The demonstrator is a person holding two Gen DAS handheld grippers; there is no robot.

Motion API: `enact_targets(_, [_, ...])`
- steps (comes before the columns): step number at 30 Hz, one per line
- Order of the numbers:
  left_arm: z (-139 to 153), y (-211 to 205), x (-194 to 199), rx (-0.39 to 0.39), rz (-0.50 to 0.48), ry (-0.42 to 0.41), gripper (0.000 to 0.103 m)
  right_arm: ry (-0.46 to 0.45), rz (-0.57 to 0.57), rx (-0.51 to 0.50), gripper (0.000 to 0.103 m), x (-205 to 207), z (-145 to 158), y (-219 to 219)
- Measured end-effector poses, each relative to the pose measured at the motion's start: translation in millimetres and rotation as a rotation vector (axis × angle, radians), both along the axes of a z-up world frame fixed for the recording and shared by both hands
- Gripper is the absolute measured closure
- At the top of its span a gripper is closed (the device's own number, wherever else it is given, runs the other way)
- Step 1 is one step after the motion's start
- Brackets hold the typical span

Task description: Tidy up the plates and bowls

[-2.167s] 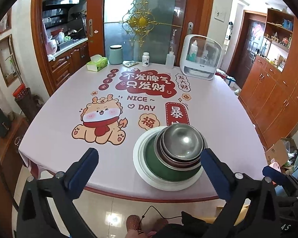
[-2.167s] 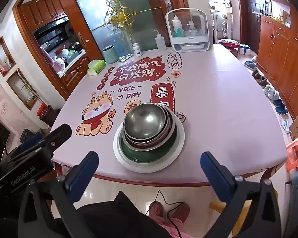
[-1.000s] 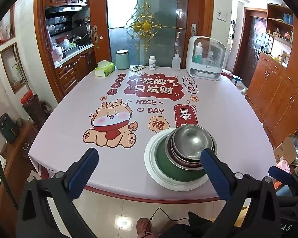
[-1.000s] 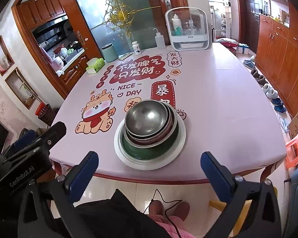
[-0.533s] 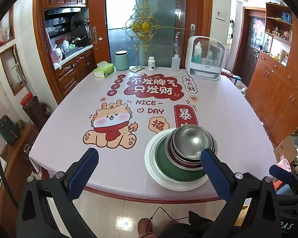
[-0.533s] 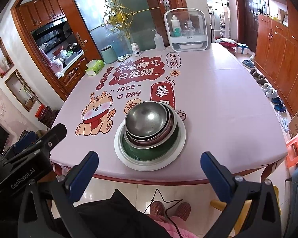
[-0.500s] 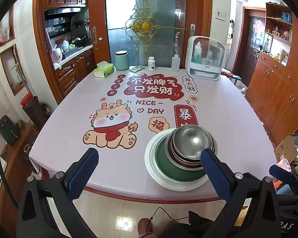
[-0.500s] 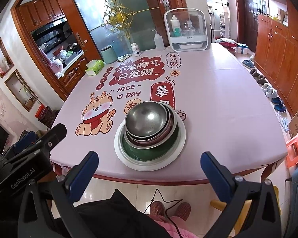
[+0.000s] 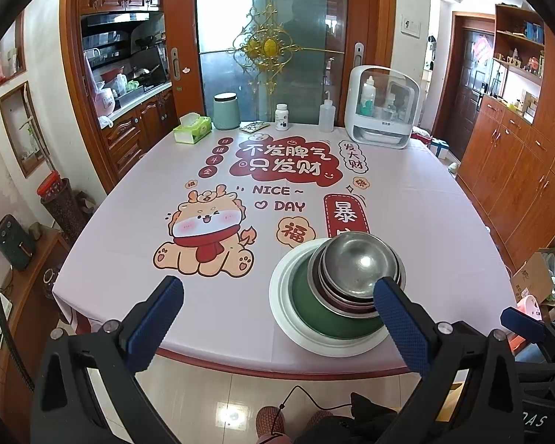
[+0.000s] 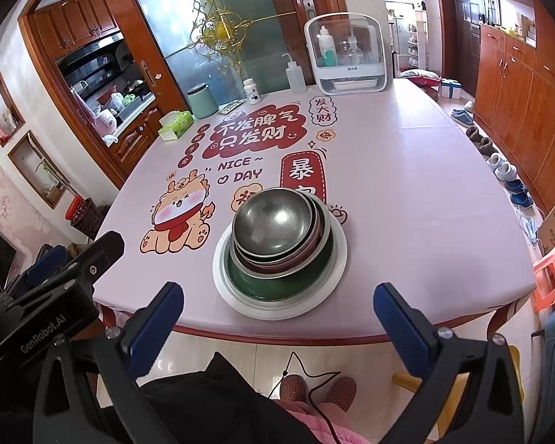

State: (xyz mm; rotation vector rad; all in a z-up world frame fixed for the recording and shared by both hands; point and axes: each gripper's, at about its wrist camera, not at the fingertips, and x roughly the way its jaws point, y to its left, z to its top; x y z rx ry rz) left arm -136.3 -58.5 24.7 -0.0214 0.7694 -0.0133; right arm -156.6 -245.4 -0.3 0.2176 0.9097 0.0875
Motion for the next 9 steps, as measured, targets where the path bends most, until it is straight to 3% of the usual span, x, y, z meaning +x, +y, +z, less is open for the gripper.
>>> enact_targets(9, [0.0,4.3,1.0,0.001,-0.004,0.001,0.001,0.012,0.005,0.007,0.000,3.1,-4.4,3.1])
